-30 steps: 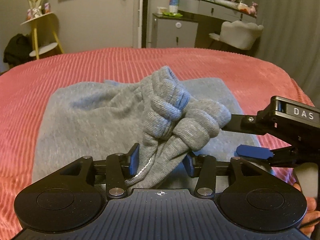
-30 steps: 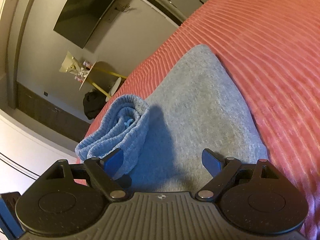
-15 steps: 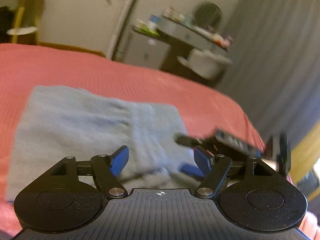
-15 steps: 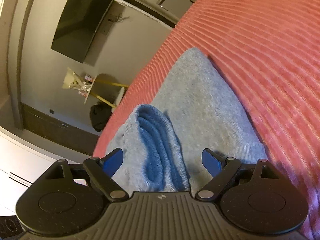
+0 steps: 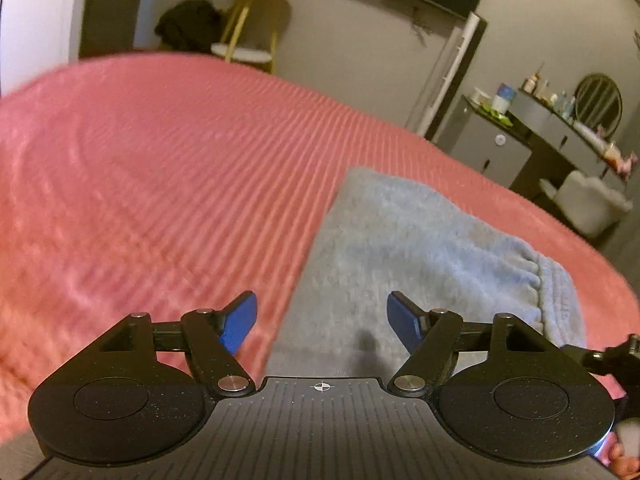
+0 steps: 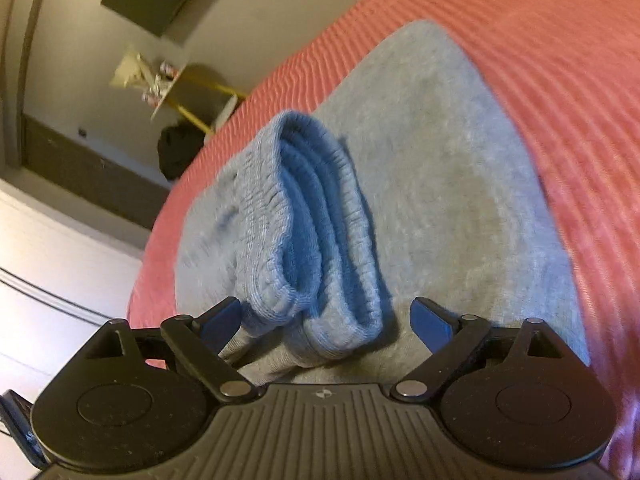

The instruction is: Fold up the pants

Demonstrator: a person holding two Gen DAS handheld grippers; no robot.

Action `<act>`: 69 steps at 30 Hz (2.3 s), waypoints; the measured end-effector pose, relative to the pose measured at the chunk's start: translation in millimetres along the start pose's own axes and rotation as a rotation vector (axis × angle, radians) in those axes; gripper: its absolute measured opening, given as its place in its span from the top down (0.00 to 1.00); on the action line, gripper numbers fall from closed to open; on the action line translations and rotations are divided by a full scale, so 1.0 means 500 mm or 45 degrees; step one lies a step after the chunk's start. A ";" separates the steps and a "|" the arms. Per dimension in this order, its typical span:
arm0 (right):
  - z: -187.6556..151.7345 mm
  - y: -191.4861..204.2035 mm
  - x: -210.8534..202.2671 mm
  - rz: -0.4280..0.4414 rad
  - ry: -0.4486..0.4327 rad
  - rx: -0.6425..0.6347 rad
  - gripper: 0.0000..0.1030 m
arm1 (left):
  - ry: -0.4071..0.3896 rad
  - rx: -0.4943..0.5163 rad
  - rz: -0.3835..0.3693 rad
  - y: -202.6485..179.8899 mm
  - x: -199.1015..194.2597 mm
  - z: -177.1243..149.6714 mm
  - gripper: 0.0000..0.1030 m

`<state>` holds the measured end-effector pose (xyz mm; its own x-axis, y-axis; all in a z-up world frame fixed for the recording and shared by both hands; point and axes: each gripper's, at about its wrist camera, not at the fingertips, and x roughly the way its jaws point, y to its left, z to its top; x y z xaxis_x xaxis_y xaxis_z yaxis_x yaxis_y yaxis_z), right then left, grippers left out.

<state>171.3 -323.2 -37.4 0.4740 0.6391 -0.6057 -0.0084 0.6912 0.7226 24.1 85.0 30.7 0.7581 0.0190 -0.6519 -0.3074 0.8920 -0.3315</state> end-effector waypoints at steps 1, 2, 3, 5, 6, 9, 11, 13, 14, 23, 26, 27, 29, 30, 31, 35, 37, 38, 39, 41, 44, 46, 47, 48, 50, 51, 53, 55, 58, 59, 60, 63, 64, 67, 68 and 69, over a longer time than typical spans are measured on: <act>0.005 0.001 0.009 0.004 0.018 0.008 0.10 | -0.020 -0.023 -0.029 0.004 0.002 0.002 0.26; 0.010 0.004 0.016 0.004 0.025 0.013 0.10 | -0.050 -0.040 -0.042 0.011 0.000 0.006 0.25; 0.014 0.007 0.022 0.015 0.030 0.014 0.11 | -0.077 -0.052 -0.043 0.013 -0.005 0.004 0.25; 0.022 0.015 0.035 0.043 0.049 0.025 0.25 | -0.100 -0.091 -0.050 0.029 -0.009 0.005 0.25; 0.026 0.015 0.046 0.052 0.071 0.061 0.28 | -0.097 -0.121 -0.063 0.038 -0.008 0.006 0.25; 0.035 -0.001 0.063 0.151 0.108 0.156 0.39 | -0.080 -0.204 -0.088 0.058 -0.005 0.006 0.25; 0.041 -0.005 0.079 0.184 0.125 0.197 0.23 | -0.080 -0.239 -0.102 0.066 0.000 0.009 0.25; 0.043 0.005 0.094 0.185 0.133 0.200 0.23 | -0.083 -0.257 -0.107 0.064 0.000 0.004 0.25; 0.044 0.017 0.096 0.158 0.125 0.176 0.34 | -0.086 -0.262 -0.107 0.066 0.000 0.003 0.25; 0.056 0.205 0.009 0.139 -0.180 -0.154 0.60 | -0.113 -0.253 -0.170 0.054 -0.016 -0.006 0.25; 0.074 0.233 -0.043 0.191 -0.266 -0.189 0.61 | -0.124 -0.208 -0.174 0.043 -0.021 -0.009 0.25; 0.082 0.239 -0.057 0.206 -0.277 -0.184 0.61 | -0.111 -0.199 -0.174 0.040 -0.018 -0.010 0.25; 0.091 0.241 -0.082 0.213 -0.309 -0.173 0.61 | -0.089 -0.190 -0.182 0.036 -0.013 -0.010 0.25; 0.093 0.234 -0.094 0.211 -0.328 -0.170 0.61 | -0.079 -0.184 -0.190 0.034 -0.011 -0.011 0.25; 0.092 0.223 -0.102 0.200 -0.343 -0.160 0.60 | -0.072 -0.174 -0.200 0.031 -0.011 -0.011 0.25; 0.074 0.144 -0.115 0.122 -0.347 -0.076 0.60 | -0.026 -0.093 -0.216 0.006 -0.005 -0.011 0.25; 0.061 0.090 -0.104 0.039 -0.330 -0.022 0.59 | 0.018 -0.029 -0.228 -0.012 0.001 -0.016 0.25; 0.057 0.066 -0.095 0.007 -0.308 0.009 0.58 | 0.040 0.001 -0.231 -0.021 0.004 -0.019 0.25; 0.058 0.037 -0.084 -0.034 -0.276 0.054 0.58 | 0.069 0.031 -0.224 -0.030 0.007 -0.023 0.25; 0.047 -0.018 -0.055 -0.107 -0.186 0.155 0.52 | 0.134 0.088 -0.218 -0.048 0.013 -0.033 0.25; 0.039 -0.050 -0.041 -0.086 -0.149 0.231 0.46 | 0.199 0.158 -0.247 -0.072 0.015 -0.048 0.24; 0.041 -0.050 -0.046 -0.047 -0.146 0.235 0.39 | 0.216 0.210 -0.225 -0.088 0.021 -0.054 0.24; 0.037 -0.053 -0.047 -0.037 -0.148 0.235 0.38 | 0.219 0.229 -0.212 -0.094 0.023 -0.057 0.24; 0.034 -0.052 -0.044 -0.042 -0.147 0.223 0.38 | 0.225 0.242 -0.209 -0.097 0.026 -0.059 0.24; 0.029 -0.043 -0.033 -0.059 -0.133 0.189 0.38 | 0.241 0.256 -0.221 -0.101 0.029 -0.062 0.24; 0.027 -0.038 -0.032 -0.062 -0.134 0.179 0.39 | 0.254 0.263 -0.228 -0.103 0.031 -0.064 0.24; 0.027 -0.032 -0.031 -0.083 -0.141 0.164 0.49 | 0.288 0.279 -0.237 -0.105 0.034 -0.068 0.23; 0.023 -0.029 -0.031 -0.085 -0.155 0.159 0.51 | 0.305 0.317 -0.238 -0.112 0.032 -0.077 0.23; 0.016 -0.034 -0.043 -0.061 -0.158 0.196 0.51 | 0.294 0.397 -0.194 -0.130 0.029 -0.087 0.23; 0.018 -0.035 -0.046 -0.058 -0.156 0.201 0.51 | 0.291 0.413 -0.182 -0.133 0.030 -0.089 0.23; 0.019 -0.038 -0.046 -0.060 -0.157 0.199 0.51 | 0.295 0.424 -0.172 -0.136 0.032 -0.092 0.23; 0.017 -0.041 -0.052 -0.060 -0.158 0.200 0.50 | 0.358 0.427 -0.151 -0.132 0.050 -0.098 0.24; 0.018 -0.042 -0.053 -0.053 -0.158 0.208 0.50 | 0.380 0.417 -0.148 -0.128 0.057 -0.098 0.25; 0.019 -0.054 -0.055 -0.031 -0.163 0.244 0.51 | 0.373 0.382 -0.112 -0.118 0.061 -0.093 0.29; 0.019 -0.058 -0.057 -0.025 -0.167 0.252 0.51 | 0.358 0.360 -0.095 -0.111 0.061 -0.089 0.32; 0.017 -0.058 -0.058 -0.022 -0.170 0.254 0.51 | 0.343 0.327 -0.086 -0.102 0.060 -0.084 0.34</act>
<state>165.4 -364.7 -37.8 0.5850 0.5684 -0.5785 0.1681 0.6129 0.7721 38.4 20.9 -0.7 0.5826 -0.1326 -0.8019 -0.0819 0.9720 -0.2203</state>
